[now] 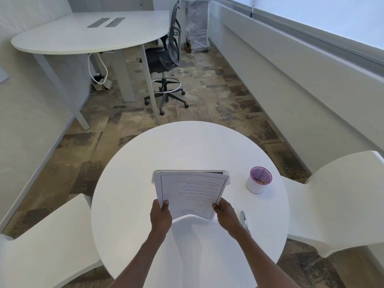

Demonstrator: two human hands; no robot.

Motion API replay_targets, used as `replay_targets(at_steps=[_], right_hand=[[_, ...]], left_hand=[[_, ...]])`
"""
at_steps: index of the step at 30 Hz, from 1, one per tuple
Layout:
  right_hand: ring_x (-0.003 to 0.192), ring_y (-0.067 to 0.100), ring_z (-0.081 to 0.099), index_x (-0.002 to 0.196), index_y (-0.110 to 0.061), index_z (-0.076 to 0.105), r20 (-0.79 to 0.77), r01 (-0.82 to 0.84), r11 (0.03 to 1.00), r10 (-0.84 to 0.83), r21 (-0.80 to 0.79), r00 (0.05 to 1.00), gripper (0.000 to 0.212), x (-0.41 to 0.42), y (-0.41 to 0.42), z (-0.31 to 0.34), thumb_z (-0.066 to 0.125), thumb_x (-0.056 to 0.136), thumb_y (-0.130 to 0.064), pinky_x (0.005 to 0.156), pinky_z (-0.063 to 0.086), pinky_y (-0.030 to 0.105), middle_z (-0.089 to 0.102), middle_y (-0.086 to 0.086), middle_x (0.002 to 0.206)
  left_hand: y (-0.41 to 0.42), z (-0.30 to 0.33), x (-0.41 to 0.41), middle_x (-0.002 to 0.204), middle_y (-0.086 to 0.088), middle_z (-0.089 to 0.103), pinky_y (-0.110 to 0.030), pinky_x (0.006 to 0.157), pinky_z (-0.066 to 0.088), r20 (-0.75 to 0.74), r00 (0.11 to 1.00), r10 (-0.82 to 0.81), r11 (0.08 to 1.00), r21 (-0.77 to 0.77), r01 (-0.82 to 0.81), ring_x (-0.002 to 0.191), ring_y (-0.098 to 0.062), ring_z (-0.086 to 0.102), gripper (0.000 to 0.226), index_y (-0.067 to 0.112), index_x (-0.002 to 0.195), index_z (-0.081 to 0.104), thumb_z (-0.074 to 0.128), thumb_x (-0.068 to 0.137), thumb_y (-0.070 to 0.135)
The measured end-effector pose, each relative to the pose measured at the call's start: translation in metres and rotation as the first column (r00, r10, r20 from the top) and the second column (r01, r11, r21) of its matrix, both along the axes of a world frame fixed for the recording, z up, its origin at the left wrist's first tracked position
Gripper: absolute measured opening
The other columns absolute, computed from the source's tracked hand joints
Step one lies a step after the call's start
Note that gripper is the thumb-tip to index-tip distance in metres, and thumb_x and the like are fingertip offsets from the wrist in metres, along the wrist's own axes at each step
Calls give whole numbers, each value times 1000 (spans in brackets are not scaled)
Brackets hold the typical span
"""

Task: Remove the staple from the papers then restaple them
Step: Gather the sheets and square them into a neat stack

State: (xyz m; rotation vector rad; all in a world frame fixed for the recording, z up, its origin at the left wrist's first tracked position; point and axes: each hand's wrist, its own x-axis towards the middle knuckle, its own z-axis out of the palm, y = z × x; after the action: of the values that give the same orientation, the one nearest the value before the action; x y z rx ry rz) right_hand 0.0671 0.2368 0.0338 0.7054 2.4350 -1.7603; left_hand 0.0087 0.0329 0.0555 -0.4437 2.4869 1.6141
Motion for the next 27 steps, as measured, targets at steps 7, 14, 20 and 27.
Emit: replay_targets(at_steps=[7, 14, 20, 27], right_hand=[[75, 24, 50, 84, 6, 58, -3, 118, 992, -118, 44, 993, 8, 2, 12, -4, 59, 89, -1, 66, 35, 33, 62, 11, 77], [72, 25, 67, 102, -6, 70, -126, 337, 933, -351, -123, 928, 19, 10, 13, 15, 67, 85, 1, 68, 58, 35, 75, 12, 84], [56, 18, 67, 114, -2, 72, -144, 393, 906, -414, -158, 899, 31, 13, 18, 19, 70, 83, 2, 58, 57, 16, 75, 14, 82], [49, 11, 68, 109, 3, 73, -71, 435, 871, -460, -228, 885, 27, 13, 14, 17, 70, 82, 5, 58, 60, 20, 76, 8, 86]], left_hand=[[13, 22, -21, 107, -8, 58, -30, 80, 37, 21, 997, 74, 995, 72, -75, 95, -26, 53, 22, 1, 113, 55, 45, 103, 18], [19, 36, -32, 129, -16, 61, -33, 89, 43, 88, 983, 162, 972, 156, -175, 104, -28, 55, 32, 1, 128, 54, 46, 102, 19], [19, 42, -38, 137, -17, 56, -34, 93, 42, 156, 963, 221, 947, 203, -250, 121, -34, 54, 38, 0, 135, 50, 47, 101, 18], [12, 46, -43, 126, -15, 64, -30, 85, 42, 98, 985, 142, 963, 215, -160, 104, -28, 58, 34, 2, 130, 58, 49, 99, 13]])
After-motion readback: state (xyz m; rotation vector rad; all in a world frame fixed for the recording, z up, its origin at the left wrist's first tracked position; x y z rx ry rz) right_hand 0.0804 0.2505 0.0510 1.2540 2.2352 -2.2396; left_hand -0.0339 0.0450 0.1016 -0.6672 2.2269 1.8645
